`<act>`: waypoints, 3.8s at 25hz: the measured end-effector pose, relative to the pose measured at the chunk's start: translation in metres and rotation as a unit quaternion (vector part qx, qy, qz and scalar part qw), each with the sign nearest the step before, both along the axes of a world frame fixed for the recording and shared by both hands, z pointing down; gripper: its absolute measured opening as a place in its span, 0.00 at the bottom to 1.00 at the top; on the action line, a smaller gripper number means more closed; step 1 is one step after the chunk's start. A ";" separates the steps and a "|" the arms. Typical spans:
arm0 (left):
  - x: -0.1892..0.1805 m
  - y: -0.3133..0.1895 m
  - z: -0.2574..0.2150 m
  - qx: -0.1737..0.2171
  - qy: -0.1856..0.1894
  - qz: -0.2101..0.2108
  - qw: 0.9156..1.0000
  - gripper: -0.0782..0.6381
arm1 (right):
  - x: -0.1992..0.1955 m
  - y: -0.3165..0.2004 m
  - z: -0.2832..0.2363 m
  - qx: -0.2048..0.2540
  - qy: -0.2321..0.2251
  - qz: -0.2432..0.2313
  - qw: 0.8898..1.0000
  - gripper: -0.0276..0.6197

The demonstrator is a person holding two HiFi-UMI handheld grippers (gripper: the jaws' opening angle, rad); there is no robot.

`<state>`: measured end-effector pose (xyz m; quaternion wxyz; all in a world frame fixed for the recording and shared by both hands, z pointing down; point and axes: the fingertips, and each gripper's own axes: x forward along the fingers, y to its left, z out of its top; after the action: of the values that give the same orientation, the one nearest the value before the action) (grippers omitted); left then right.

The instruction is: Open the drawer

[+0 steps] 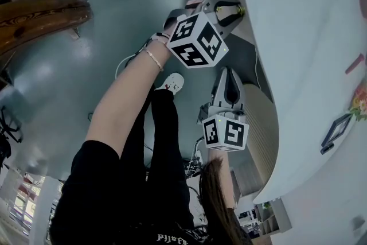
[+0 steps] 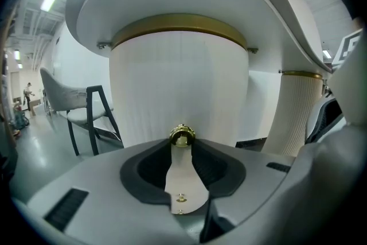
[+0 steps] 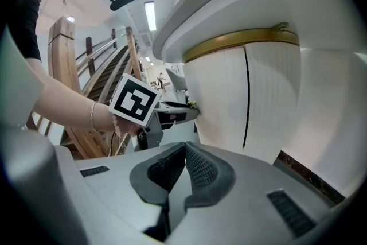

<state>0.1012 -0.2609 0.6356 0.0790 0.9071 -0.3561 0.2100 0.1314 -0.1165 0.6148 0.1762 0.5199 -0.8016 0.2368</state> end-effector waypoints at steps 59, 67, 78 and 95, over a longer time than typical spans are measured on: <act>-0.062 0.060 -0.014 -0.030 0.031 0.000 0.999 0.27 | -0.043 0.040 -0.006 -0.028 -0.003 -0.012 1.000 0.08; -0.069 0.068 -0.016 -0.038 0.024 -0.004 0.999 0.27 | -0.051 0.045 -0.017 -0.027 -0.008 -0.010 1.000 0.08; -0.079 0.080 -0.016 -0.054 0.018 -0.008 0.998 0.27 | -0.051 0.054 -0.027 -0.031 -0.005 -0.002 0.999 0.08; -0.104 0.102 -0.017 -0.081 0.006 -0.014 0.997 0.27 | -0.067 0.063 -0.042 -0.035 -0.004 -0.002 0.999 0.08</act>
<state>-0.0031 -0.1586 0.6187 0.1569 0.8940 -0.3503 0.2312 0.0639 -0.0538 0.5725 0.1917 0.5106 -0.7946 0.2669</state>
